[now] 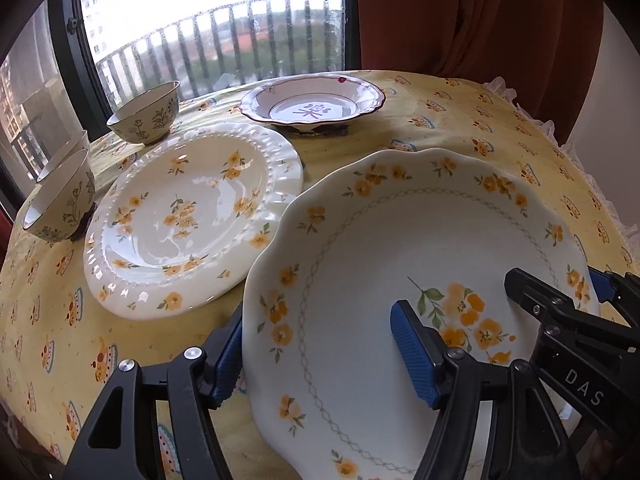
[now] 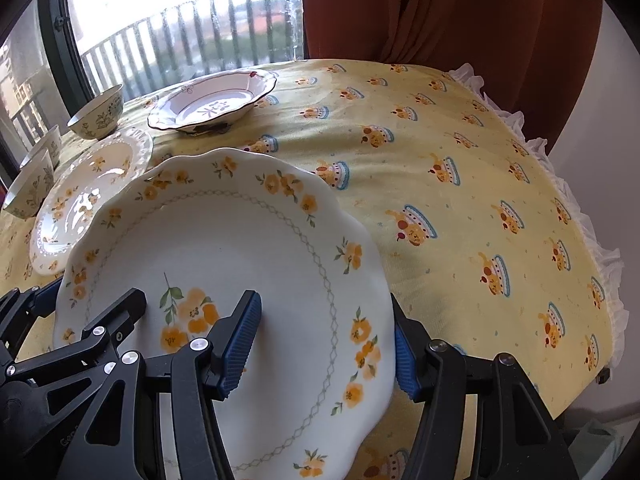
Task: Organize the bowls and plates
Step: 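Lift the scalloped plate with both grippers and carry it toward the bowls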
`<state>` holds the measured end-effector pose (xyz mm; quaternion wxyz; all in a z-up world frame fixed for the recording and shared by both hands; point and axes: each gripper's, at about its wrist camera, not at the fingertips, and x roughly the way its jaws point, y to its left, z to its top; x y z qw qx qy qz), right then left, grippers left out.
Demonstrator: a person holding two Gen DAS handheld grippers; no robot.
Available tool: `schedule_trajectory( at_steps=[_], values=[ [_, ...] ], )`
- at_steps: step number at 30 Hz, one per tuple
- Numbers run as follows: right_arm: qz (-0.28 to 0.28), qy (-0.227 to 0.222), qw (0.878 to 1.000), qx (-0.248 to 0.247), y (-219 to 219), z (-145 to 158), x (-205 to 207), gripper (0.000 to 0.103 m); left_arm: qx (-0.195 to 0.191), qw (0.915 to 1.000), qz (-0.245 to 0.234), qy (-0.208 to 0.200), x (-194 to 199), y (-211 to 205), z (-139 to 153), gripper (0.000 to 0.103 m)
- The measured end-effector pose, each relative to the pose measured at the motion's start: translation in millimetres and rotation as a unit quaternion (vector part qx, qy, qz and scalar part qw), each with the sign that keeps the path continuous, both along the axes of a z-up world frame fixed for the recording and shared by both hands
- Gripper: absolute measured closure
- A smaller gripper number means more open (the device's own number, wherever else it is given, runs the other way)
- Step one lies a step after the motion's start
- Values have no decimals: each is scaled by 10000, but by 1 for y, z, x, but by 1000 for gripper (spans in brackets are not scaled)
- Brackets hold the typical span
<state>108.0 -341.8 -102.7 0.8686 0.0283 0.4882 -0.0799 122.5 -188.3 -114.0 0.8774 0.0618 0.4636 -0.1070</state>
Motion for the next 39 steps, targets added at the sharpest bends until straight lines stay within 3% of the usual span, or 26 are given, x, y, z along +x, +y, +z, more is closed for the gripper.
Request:
schedule_trajectory(
  at_steps=[11, 24, 39],
  values=[
    [82, -167, 9997, -162, 40, 22, -5, 40, -160, 9994, 197, -232, -10, 41, 17, 32],
    [379, -305, 9982, -352, 122, 31, 1, 40, -241, 9965, 585, -545, -13, 121, 25, 33],
    [1044, -177, 9930, -516, 231, 27, 26, 40, -478, 9888, 1348, -420, -7, 223, 12, 33]
  ],
)
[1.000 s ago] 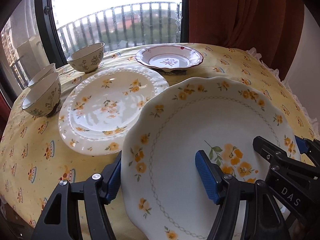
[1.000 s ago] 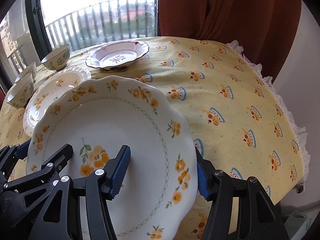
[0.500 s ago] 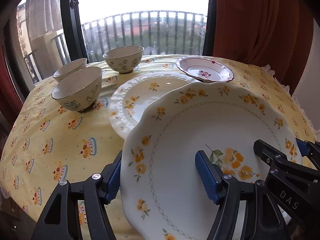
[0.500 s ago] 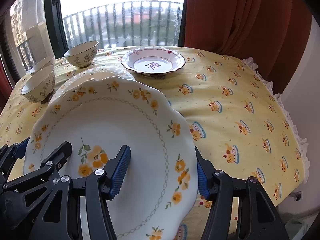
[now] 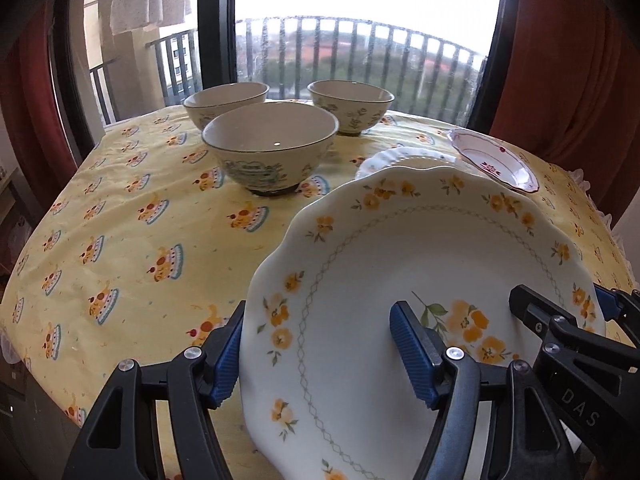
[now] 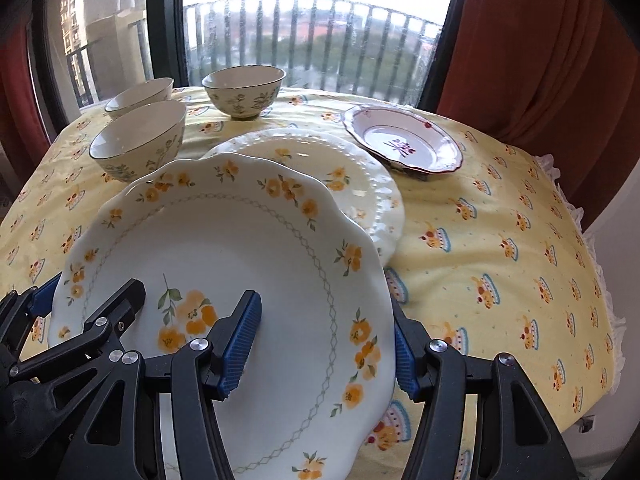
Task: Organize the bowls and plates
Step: 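Lift the scalloped plate with both grippers and carry it toward the bowls, then lower the scalloped plate onto the cloth and open both grippers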
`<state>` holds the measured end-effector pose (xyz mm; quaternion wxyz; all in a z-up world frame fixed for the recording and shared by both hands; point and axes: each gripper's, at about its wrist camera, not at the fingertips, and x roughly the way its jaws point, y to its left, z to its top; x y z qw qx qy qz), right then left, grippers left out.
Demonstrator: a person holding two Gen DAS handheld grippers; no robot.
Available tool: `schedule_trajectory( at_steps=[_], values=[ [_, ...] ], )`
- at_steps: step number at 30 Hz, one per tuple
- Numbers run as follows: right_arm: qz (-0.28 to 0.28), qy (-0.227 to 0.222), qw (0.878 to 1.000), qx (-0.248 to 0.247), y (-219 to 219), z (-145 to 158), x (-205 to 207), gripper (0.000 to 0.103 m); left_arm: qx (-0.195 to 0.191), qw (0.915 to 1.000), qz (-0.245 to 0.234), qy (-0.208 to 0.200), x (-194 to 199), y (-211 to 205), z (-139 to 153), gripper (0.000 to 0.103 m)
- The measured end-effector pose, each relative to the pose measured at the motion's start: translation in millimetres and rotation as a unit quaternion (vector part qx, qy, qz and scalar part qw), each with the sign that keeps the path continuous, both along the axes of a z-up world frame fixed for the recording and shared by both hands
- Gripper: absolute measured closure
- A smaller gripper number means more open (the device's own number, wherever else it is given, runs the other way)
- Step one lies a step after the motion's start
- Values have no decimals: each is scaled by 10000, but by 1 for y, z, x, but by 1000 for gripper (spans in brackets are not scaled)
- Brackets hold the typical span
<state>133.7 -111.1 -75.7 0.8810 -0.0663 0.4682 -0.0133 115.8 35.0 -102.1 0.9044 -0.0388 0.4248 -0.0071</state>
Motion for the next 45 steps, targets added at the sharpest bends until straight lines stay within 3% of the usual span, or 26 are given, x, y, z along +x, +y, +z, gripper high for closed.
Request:
schedule_trajectory(
  at_steps=[13, 27, 36, 40, 45],
  values=[
    [494, 296, 9983, 1, 88, -21, 19, 40, -61, 9985, 523, 142, 2, 79, -12, 33],
    [253, 657, 9963, 489, 120, -51, 29, 40, 282, 9988, 362, 177, 13, 109, -23, 33],
    [383, 226, 9986, 300, 119, -45, 26, 39, 316, 9987, 285, 279, 18, 108, -24, 25],
    [378, 62, 9984, 424, 109, -33, 18, 27, 304, 9986, 382, 194, 7, 106, -14, 20],
    [367, -167, 9975, 575, 94, -16, 6, 24, 336, 9986, 400, -35, -6, 95, 3, 13]
  ],
)
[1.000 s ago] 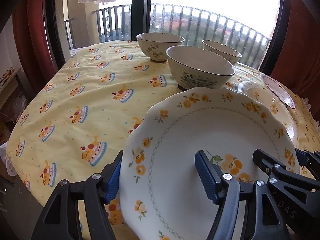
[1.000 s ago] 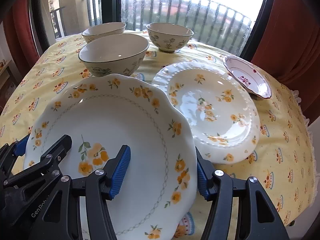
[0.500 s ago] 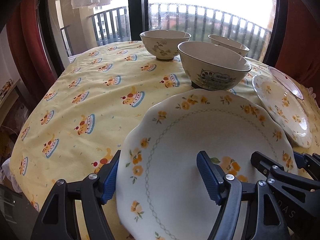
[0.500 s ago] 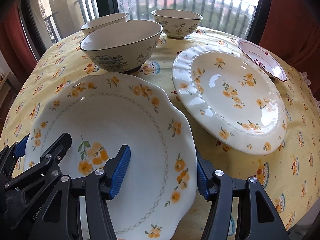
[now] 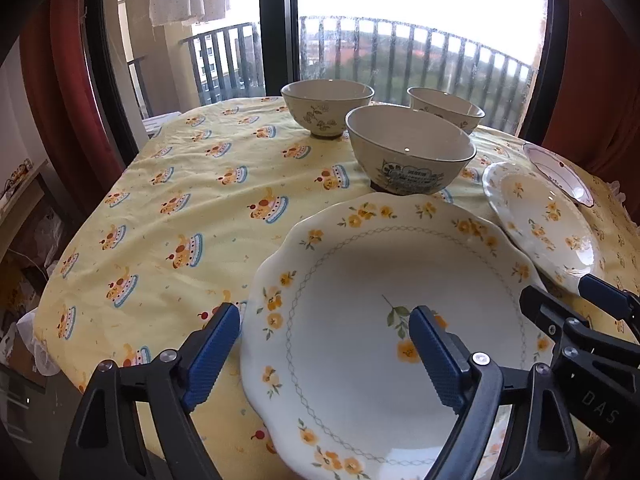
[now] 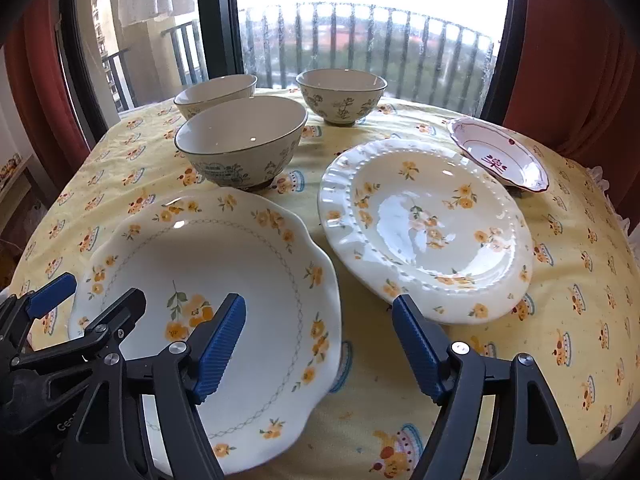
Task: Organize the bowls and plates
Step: 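Close both grippers on the rim of the beaded white plate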
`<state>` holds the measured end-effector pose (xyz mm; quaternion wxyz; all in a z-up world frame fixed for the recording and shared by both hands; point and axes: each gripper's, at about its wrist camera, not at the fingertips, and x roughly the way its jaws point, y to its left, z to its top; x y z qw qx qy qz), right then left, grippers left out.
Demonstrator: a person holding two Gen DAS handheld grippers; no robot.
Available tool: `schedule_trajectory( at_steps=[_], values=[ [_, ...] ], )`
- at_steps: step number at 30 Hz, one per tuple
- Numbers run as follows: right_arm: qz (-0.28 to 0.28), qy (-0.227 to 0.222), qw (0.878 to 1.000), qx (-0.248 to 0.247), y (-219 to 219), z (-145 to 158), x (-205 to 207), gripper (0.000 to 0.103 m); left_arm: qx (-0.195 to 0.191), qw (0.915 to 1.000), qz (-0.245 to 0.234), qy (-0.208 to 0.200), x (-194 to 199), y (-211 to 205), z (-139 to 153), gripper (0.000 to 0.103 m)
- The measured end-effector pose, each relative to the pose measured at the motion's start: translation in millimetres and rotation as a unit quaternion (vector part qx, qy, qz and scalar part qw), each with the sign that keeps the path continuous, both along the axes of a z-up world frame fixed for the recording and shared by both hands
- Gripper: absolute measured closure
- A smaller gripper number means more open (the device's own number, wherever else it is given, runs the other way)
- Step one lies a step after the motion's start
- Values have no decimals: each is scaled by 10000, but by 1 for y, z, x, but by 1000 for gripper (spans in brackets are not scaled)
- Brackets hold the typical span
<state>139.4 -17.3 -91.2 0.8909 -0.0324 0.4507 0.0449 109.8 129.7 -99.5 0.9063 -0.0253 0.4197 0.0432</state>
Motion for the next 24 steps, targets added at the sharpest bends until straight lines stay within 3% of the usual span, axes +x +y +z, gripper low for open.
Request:
schedule_trajectory(
  at_steps=[12, 24],
  values=[
    [-368, -429, 9984, 93, -61, 31, -9, 24, 97, 9980, -418, -460, 0, -59, 31, 9],
    [-823, -590, 9947, 199, -127, 44, 14, 24, -29, 9952, -787, -581, 44, -114, 48, 8]
  ],
)
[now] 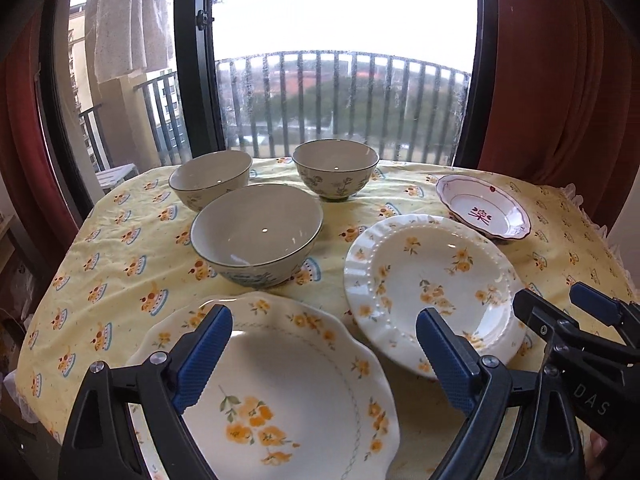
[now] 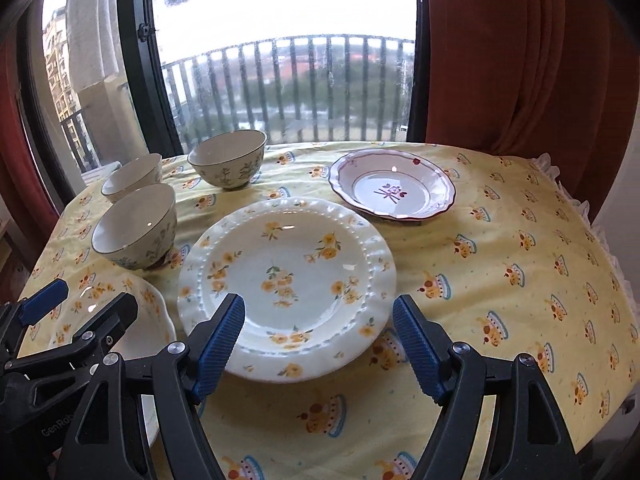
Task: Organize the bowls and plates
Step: 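Close both grippers on the rim of the beaded white plate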
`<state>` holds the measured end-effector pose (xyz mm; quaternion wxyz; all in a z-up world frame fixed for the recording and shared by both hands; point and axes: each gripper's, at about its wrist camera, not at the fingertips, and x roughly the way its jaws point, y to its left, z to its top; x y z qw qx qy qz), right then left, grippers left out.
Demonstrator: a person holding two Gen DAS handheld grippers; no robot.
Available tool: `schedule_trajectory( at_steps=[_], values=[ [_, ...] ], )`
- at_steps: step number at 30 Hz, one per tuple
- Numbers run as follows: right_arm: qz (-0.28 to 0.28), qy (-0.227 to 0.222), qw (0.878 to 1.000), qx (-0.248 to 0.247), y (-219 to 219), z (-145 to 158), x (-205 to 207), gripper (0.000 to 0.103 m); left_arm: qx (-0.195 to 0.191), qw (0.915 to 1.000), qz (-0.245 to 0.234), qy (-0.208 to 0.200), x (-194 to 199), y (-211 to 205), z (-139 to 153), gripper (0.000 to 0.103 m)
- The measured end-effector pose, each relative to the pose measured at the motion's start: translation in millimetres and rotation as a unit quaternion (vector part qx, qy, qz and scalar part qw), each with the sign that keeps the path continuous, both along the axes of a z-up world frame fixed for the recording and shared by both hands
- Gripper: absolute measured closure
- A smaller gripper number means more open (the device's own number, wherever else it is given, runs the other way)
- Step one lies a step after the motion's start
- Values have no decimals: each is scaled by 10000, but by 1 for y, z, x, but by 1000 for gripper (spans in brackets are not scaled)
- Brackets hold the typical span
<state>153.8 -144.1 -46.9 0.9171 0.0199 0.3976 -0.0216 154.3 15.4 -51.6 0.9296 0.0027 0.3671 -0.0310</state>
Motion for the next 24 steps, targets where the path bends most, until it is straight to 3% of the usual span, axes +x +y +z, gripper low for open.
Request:
schedule_trajectory(
  at_steps=[9, 24],
  values=[
    [-150, 55, 9998, 122, -26, -6, 36, 24, 55, 9997, -180, 133, 40, -26, -8, 10],
    [-195, 582, 9970, 471, -46, -50, 79, 24, 147, 9940, -577, 919, 82, -54, -52, 21]
  ],
)
